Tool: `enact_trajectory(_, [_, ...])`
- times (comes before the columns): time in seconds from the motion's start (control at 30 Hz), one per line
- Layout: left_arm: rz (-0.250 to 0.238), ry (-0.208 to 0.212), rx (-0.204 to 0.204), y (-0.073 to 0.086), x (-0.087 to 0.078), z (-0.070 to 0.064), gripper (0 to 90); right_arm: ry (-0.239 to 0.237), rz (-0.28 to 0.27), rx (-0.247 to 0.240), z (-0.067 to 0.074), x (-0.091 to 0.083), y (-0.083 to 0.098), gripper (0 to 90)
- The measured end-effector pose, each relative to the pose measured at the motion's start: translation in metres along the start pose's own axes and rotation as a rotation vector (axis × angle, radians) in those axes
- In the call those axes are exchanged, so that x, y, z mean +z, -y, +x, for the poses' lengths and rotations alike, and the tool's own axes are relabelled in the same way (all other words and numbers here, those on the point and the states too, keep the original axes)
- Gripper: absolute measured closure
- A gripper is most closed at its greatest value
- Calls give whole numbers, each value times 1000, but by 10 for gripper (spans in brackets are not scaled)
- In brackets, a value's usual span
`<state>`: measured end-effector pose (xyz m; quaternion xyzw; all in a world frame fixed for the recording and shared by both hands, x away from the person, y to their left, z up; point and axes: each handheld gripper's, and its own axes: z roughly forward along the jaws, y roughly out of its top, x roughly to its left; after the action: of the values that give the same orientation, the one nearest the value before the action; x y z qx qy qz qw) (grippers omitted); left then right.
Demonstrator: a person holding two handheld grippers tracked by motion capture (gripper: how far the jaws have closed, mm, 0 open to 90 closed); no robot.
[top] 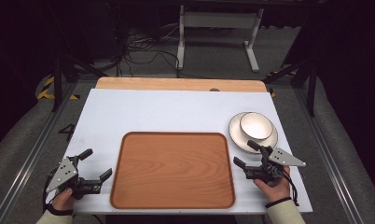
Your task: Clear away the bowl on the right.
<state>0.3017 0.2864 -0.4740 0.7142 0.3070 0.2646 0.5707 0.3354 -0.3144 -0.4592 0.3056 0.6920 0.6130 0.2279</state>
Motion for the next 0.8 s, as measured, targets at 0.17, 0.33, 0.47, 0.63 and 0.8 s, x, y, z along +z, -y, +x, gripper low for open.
enact_trajectory(0.17, [1,-3,-2,0,0,0,3,-7,4,-9,1,0,0,117])
enact_trajectory(0.33, [0,-4,-5,0,0,0,2,-11,4,-9,1,0,0,119])
enact_trajectory(0.47, [6,-1,-4,0,0,0,3,-10,4,-10,1,0,0,134])
enact_trajectory(0.63, [5,-2,-5,0,0,0,3,-8,2,-12,1,0,0,171])
enact_trajectory(0.8, [4,-5,-5,0,0,0,3,0,8,-12,1,-1,-2,265])
